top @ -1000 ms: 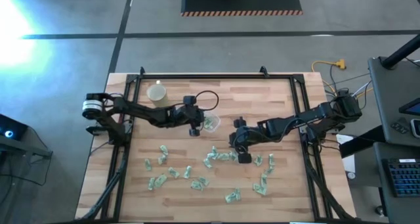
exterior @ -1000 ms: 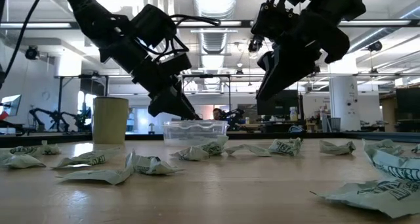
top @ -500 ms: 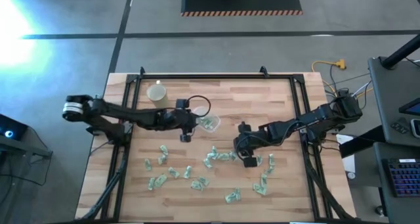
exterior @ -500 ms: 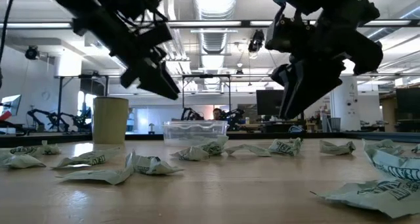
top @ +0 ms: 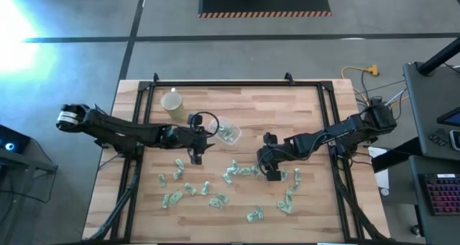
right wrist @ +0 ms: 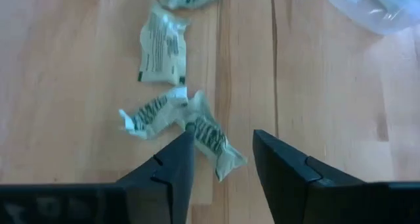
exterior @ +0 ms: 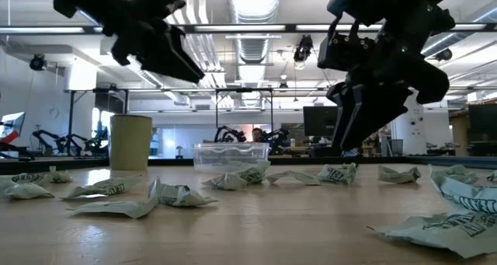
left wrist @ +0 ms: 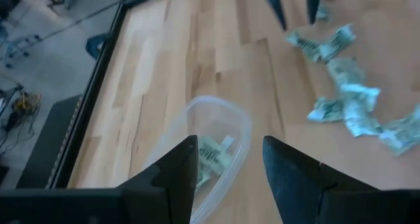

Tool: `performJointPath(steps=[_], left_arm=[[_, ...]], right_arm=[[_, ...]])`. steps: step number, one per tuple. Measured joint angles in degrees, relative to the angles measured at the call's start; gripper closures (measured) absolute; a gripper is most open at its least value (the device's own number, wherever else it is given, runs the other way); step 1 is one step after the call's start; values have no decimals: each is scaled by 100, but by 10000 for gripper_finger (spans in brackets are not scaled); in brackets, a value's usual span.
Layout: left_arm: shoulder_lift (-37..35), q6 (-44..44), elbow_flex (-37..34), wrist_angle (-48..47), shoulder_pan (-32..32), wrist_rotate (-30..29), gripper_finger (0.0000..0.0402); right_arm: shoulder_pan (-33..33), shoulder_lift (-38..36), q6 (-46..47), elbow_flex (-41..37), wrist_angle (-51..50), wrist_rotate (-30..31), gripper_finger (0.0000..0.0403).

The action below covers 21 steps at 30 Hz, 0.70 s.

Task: Pick and place Stevia / Truvia into bins
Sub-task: Put the stevia packet into the transparent container

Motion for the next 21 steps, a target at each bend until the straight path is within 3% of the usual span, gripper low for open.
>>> performJointPath(steps=[11,21], left_arm=[[-139,-11,0,-4,-334,0,246],[-146,-15,0,-2,-360,-2,246]], right_arm=[[-74,579,-181,-1,146,-3,225],[-129,571,-173,0,-9,-4,269]])
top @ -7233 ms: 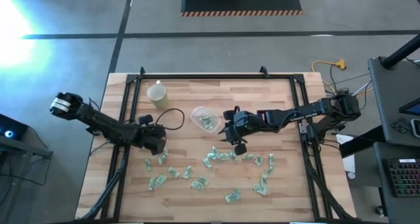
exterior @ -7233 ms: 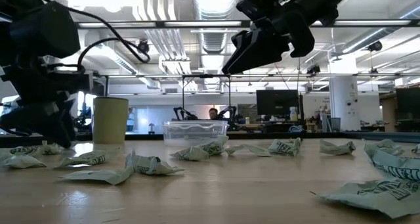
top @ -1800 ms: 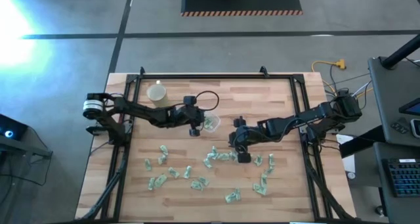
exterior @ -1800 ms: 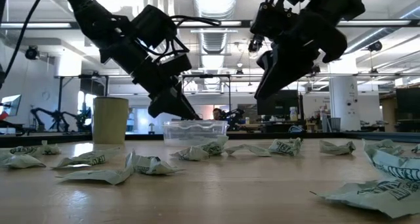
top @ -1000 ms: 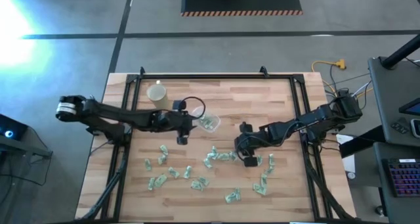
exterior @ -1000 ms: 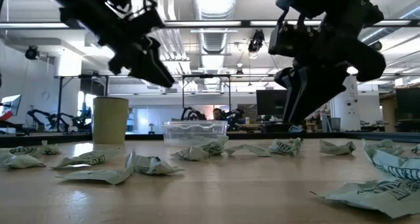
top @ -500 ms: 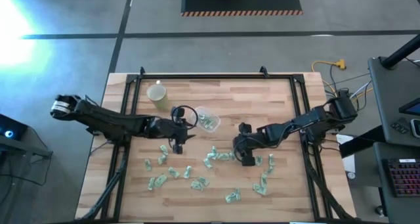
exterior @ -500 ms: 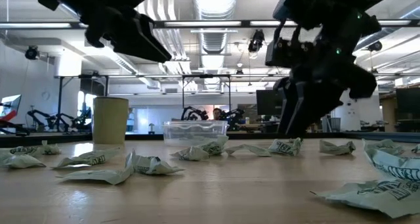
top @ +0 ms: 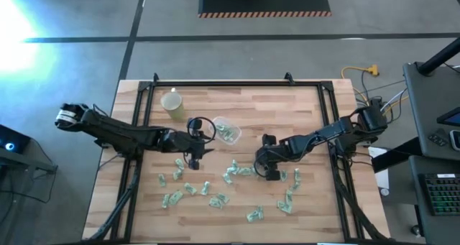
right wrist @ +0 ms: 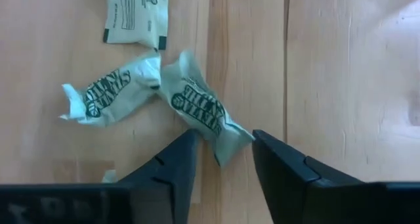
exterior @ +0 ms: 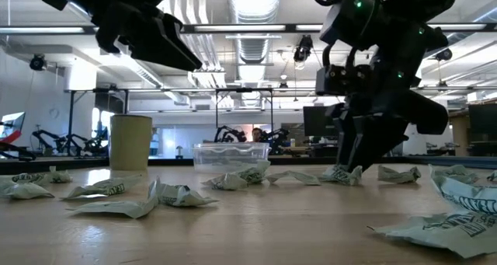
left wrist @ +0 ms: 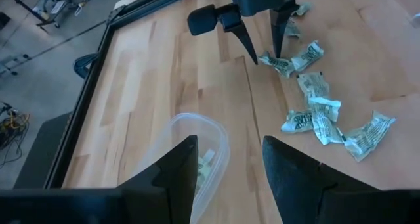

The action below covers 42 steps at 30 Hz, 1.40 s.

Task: Pick and place Stevia / Truvia into bins
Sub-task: Put the stevia packet into the transparent container

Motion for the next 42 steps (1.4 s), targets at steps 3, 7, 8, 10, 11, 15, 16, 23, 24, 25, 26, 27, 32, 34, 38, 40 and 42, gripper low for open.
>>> performJointPath(steps=[3,7,8,10,11,15,16,23,24,25,26,27,32,34,38,40,42], left_arm=[[0,0,0,0,-8,0,246],[0,0,0,-3,-10,0,246],[0,0,0,-1,-10,0,246],[0,0,2,0,-10,0,246],[0,-1,1,-2,-10,0,246],[1,0,0,-5,-10,0,246],[0,-2,0,-7,-10,0,246],[1,-2,-4,-53,-14,-2,246],[0,-2,-4,-59,-14,-2,246],[0,-4,-4,-88,-14,-2,246],[1,-10,-4,-124,-14,-2,246],[1,-25,-4,-162,-14,-2,246],[2,-460,-4,-493,-12,-2,246],[2,-722,-7,-654,-24,0,246],[2,-1211,-14,-922,-154,-2,246],[2,-1389,-20,-947,-259,-2,246],[2,-1558,-26,-949,-389,-6,246]], right_arm=[[0,-4,-23,0,-18,0,300],[0,-30,-131,0,-17,0,345],[0,-37,-143,0,-17,0,356],[0,-50,-153,0,-22,0,374],[0,-59,-155,0,-18,0,382],[1,-107,-195,0,-19,0,393],[2,-134,-197,0,-19,0,393],[7,-533,-203,0,39,387,394],[5,-597,-202,1,42,550,394],[4,-655,-202,1,55,748,394],[4,-702,-211,1,101,979,394],[4,-751,-223,0,149,1201,394],[0,-841,-637,2,849,2442,394],[-21,-844,-945,2,1237,2684,394],[-143,-843,-1425,2,1769,2704,394],[-233,-841,-1566,2,1886,2706,394],[-338,-839,-1653,2,1904,2706,394]])
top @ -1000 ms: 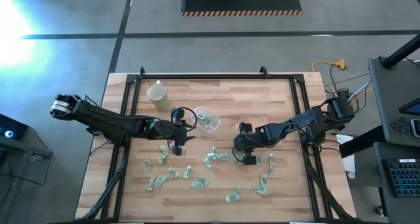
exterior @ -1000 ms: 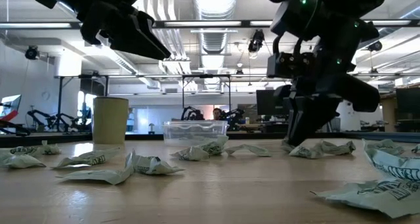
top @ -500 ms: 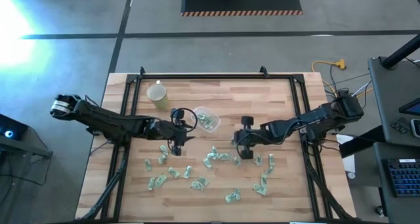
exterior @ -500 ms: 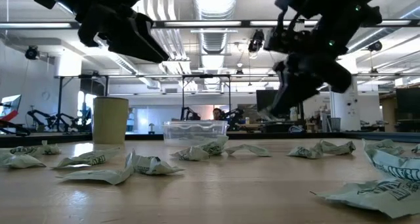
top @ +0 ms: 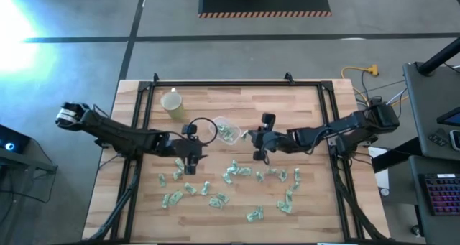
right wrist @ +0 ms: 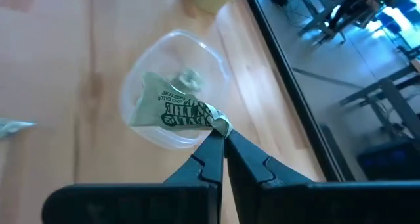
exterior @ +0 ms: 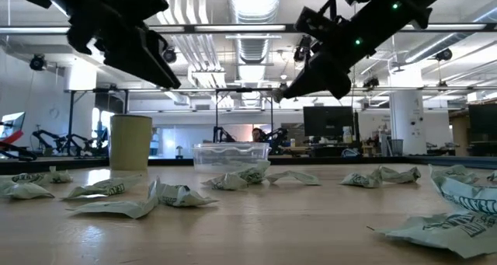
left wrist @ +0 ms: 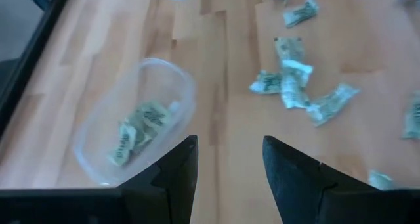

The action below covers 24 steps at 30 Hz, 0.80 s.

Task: Pick and place Stevia / Truvia into bins
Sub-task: Put the stevia packet into the transparent container

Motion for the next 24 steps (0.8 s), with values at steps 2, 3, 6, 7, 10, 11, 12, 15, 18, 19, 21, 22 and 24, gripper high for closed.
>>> performJointPath(steps=[2,3,6,7,10,11,12,15,18,19,21,22,24], left_arm=[[0,-178,0,-2,-135,6,246],[0,-266,0,-1,-202,6,246],[0,-547,-16,-3,-399,4,247],[0,-636,-20,-5,-463,3,247],[0,-883,-29,-4,-643,6,247],[0,-985,-35,-1,-699,4,247],[0,-1047,-41,-3,-751,2,247],[0,-1284,-91,25,-891,-15,247],[0,-1407,-154,133,-998,-24,246],[0,-1450,-180,180,-1018,-25,246],[1,-1490,-230,260,-1042,-29,246],[4,-1523,-232,262,-1053,-30,246],[4,-1615,-234,287,-1059,-38,246]], right_arm=[[-114,2,-42,0,0,-4,394],[-177,2,-64,0,4,-12,394],[-363,4,-213,0,132,-263,394],[-427,4,-265,0,217,-443,394],[-602,4,-409,0,485,-981,394],[-650,4,-458,0,555,-1112,394],[-695,4,-487,0,609,-1196,394],[-810,6,-603,0,713,-1279,394],[-927,6,-644,0,789,-1500,394],[-973,9,-646,0,845,-1611,394],[-1056,9,-648,0,974,-1813,394],[-1087,40,-648,0,1058,-1876,394],[-1151,163,-653,9,1271,-2039,394]])
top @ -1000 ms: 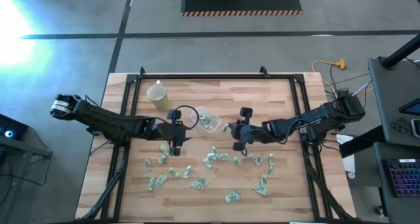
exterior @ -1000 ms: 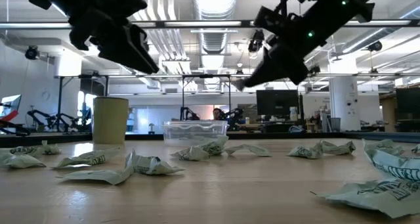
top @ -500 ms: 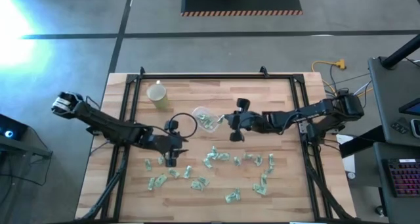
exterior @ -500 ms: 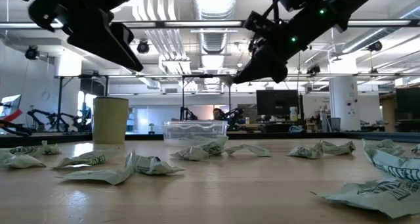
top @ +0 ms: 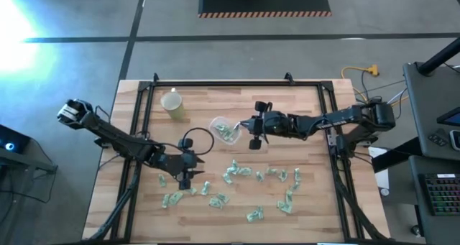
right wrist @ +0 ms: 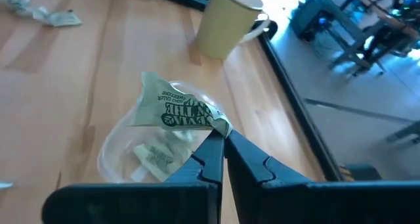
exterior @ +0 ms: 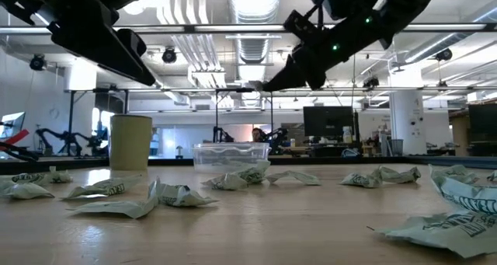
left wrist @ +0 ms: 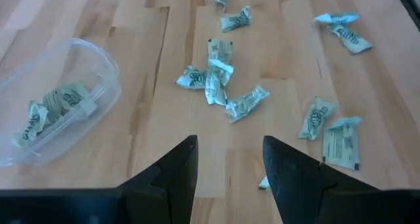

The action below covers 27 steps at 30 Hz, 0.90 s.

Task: Pick and place Stevia / Truvia into bins
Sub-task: Put the stevia packet into the transparent container

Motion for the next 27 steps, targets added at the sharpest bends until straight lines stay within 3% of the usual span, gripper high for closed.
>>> performJointPath(steps=[3,7,12,22,27], left_arm=[[28,-120,-2,14,-11,-4,246],[101,-139,-7,2,-47,-5,246],[164,-158,-7,-21,-73,-2,246],[193,-314,-11,22,-151,-4,246],[325,-432,-15,124,-175,-2,246]], right_arm=[[-65,377,-148,27,347,-301,394],[-88,817,-294,247,291,-25,394],[-91,1042,-251,470,292,-222,394],[-109,1075,35,515,113,-277,394],[-109,1074,38,496,-56,-702,382]])
